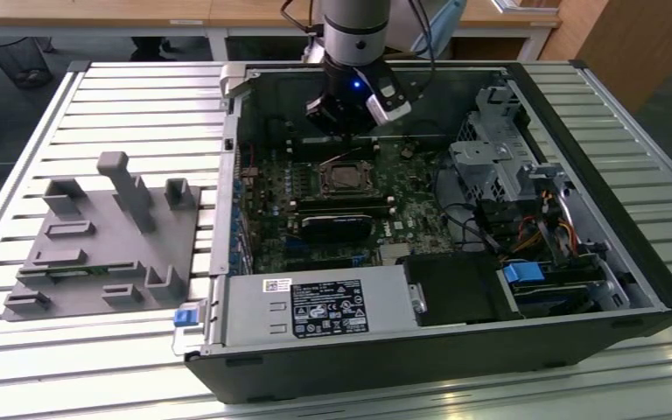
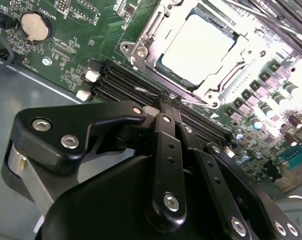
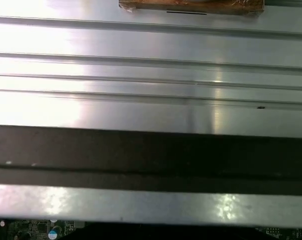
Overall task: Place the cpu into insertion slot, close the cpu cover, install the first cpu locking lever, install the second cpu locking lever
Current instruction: 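Install the first cpu locking lever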
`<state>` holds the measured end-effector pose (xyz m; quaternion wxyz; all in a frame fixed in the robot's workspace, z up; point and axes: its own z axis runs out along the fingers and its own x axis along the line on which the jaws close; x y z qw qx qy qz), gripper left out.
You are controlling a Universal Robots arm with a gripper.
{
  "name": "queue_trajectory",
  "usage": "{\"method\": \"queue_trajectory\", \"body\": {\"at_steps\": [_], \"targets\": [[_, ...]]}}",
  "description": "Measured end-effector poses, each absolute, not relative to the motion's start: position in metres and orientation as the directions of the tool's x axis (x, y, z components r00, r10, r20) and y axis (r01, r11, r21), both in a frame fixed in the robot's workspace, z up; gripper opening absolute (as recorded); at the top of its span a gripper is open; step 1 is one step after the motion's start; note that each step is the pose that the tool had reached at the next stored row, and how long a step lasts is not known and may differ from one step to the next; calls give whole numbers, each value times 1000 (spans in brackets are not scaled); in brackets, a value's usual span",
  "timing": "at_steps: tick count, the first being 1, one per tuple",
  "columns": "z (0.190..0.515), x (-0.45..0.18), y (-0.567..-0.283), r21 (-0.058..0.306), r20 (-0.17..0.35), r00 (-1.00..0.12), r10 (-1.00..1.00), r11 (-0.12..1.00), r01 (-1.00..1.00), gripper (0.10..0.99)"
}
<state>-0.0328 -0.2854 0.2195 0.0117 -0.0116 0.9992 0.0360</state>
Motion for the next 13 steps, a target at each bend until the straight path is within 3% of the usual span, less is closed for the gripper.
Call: {"method": "queue_trajectory", "body": {"at_steps": [13], "targets": [[213, -25, -285, 71, -24, -999, -22, 997, -24, 106]]}}
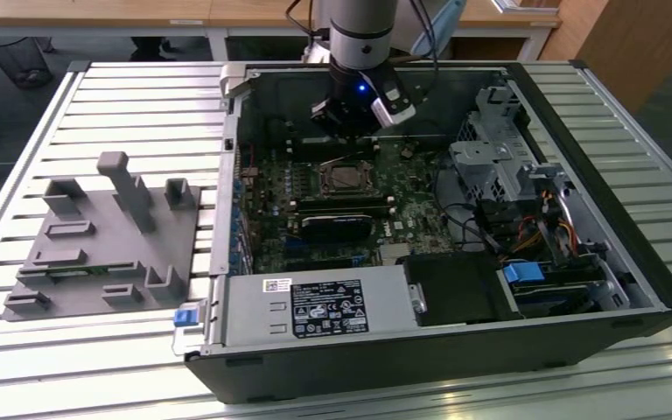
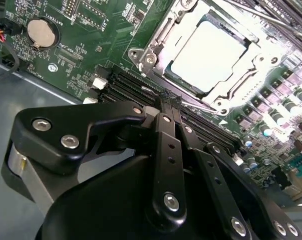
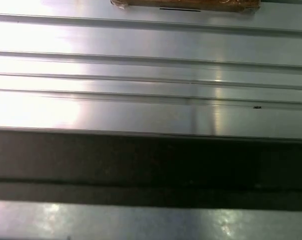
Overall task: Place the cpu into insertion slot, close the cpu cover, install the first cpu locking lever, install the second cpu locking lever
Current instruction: 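Install the first cpu locking lever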
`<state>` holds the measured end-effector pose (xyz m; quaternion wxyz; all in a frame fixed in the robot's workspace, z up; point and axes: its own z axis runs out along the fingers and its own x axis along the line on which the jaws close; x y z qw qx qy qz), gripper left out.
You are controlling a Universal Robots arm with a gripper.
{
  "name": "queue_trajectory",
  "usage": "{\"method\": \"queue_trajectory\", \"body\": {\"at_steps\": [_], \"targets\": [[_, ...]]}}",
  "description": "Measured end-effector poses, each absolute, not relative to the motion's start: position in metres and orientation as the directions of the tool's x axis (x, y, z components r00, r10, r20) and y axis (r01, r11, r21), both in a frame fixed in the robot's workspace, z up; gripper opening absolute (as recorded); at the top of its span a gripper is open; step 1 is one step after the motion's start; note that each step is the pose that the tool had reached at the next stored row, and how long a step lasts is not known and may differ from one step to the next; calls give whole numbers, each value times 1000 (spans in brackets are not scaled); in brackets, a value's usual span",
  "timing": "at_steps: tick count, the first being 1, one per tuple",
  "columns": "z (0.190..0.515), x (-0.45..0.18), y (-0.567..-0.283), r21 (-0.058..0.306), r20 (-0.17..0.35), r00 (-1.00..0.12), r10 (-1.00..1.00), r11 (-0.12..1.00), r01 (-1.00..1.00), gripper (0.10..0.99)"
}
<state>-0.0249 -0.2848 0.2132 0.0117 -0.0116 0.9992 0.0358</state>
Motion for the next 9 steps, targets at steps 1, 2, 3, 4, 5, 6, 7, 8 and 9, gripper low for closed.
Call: {"method": "queue_trajectory", "body": {"at_steps": [1, 2, 3, 4, 5, 6, 7, 8, 9], "targets": [[213, -24, -285, 71, -24, -999, -22, 997, -24, 106], [212, -24, -285, 71, -24, -999, -22, 997, -24, 106], [211, -23, -285, 71, -24, -999, -22, 997, -24, 106], [211, -22, -285, 71, -24, -999, -22, 997, -23, 106], [210, -22, -285, 71, -24, -999, -21, 997, -23, 106], [210, -21, -285, 71, -24, -999, -20, 997, -22, 106], [209, -21, -285, 71, -24, -1000, -20, 997, -22, 106], [208, -21, -285, 71, -24, -1000, -20, 997, -22, 106], [207, -20, -285, 71, -24, -1000, -20, 997, -22, 106]]}}
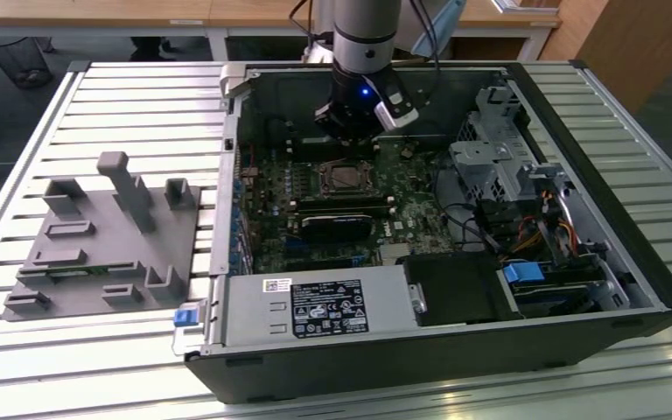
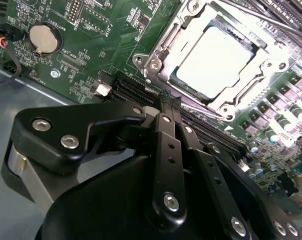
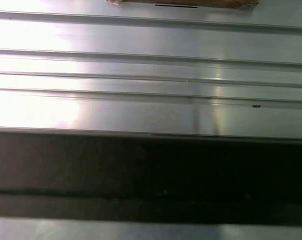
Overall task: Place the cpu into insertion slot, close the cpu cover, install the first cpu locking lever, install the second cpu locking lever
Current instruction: 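Install the first cpu locking lever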
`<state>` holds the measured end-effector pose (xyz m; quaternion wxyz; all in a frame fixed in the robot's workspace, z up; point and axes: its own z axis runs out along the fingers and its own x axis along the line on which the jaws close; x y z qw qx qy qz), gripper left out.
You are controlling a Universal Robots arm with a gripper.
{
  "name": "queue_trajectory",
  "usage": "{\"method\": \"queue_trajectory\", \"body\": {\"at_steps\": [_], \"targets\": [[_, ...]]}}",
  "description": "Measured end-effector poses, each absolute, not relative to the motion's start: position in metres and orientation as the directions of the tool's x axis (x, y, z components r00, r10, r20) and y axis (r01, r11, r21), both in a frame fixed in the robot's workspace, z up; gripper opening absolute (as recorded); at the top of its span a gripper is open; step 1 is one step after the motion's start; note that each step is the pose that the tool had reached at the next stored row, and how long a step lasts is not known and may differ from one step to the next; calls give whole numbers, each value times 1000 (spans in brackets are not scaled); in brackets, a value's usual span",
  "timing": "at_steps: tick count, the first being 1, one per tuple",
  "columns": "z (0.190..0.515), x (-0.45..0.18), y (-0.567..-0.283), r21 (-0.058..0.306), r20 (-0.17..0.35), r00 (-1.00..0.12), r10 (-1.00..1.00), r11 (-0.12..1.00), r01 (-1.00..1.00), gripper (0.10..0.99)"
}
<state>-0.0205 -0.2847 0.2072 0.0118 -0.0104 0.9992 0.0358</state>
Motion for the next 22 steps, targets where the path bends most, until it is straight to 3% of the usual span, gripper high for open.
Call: {"method": "queue_trajectory", "body": {"at_steps": [22], "targets": [[202, -19, -285, 68, -24, -999, -20, 997, -22, 106]]}}
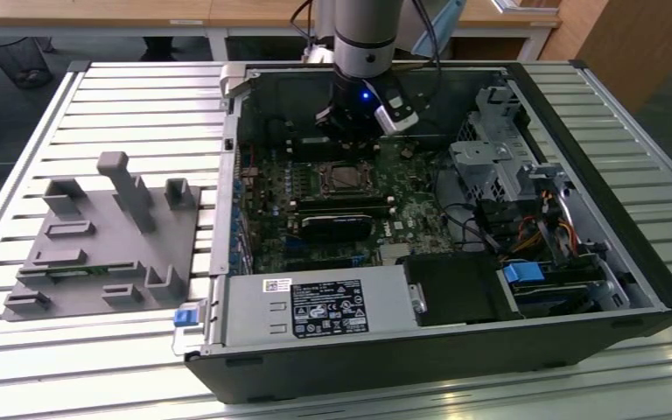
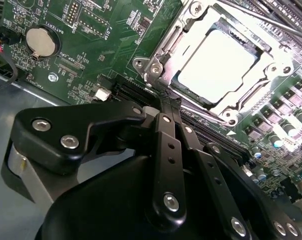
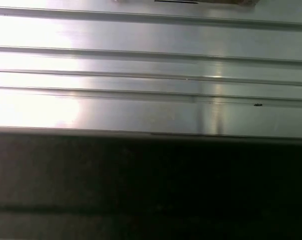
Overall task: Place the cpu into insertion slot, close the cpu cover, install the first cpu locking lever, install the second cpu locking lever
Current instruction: 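Install the first cpu locking lever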
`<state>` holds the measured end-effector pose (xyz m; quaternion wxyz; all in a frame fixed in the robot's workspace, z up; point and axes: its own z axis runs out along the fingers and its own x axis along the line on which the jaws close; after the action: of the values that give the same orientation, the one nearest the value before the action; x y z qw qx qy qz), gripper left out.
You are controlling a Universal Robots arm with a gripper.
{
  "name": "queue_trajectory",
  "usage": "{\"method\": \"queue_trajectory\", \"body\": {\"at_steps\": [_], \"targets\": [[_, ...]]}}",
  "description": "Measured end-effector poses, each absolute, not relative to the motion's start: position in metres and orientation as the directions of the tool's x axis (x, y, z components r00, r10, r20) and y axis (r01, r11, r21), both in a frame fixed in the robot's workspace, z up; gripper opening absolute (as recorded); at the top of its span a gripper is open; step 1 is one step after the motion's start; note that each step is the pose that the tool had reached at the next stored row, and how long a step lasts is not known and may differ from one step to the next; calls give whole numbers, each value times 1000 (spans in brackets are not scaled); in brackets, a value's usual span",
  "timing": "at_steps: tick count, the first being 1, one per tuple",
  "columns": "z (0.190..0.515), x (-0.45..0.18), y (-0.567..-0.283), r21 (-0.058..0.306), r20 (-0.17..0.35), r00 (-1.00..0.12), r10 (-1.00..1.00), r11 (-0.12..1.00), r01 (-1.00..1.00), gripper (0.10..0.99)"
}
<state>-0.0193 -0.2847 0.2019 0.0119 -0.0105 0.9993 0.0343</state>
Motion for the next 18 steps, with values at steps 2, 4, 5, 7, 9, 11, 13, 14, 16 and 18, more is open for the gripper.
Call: {"method": "queue_trajectory", "body": {"at_steps": [2, 4, 5, 7, 9, 11, 13, 14, 16, 18], "targets": [[202, -19, -285, 64, -24, -1000, -20, 998, -22, 106], [201, -19, -285, 57, -24, -1000, -20, 998, -22, 106], [201, -19, -285, 53, -24, -1000, -20, 998, -22, 106], [200, -19, -285, 43, -24, -1000, -21, 999, -22, 106], [199, -19, -284, 34, -23, -1000, -21, 999, -22, 106], [199, -19, -284, 27, -23, -1000, -21, 999, -22, 106], [198, -19, -284, 21, -23, -1000, -21, 1000, -22, 106], [198, -19, -284, 20, -23, -1000, -21, 1000, -22, 106], [197, -19, -284, 18, -23, -1000, -21, 1000, -22, 106], [197, -18, -284, 18, -23, -1000, -21, 1000, -21, 106]]}}
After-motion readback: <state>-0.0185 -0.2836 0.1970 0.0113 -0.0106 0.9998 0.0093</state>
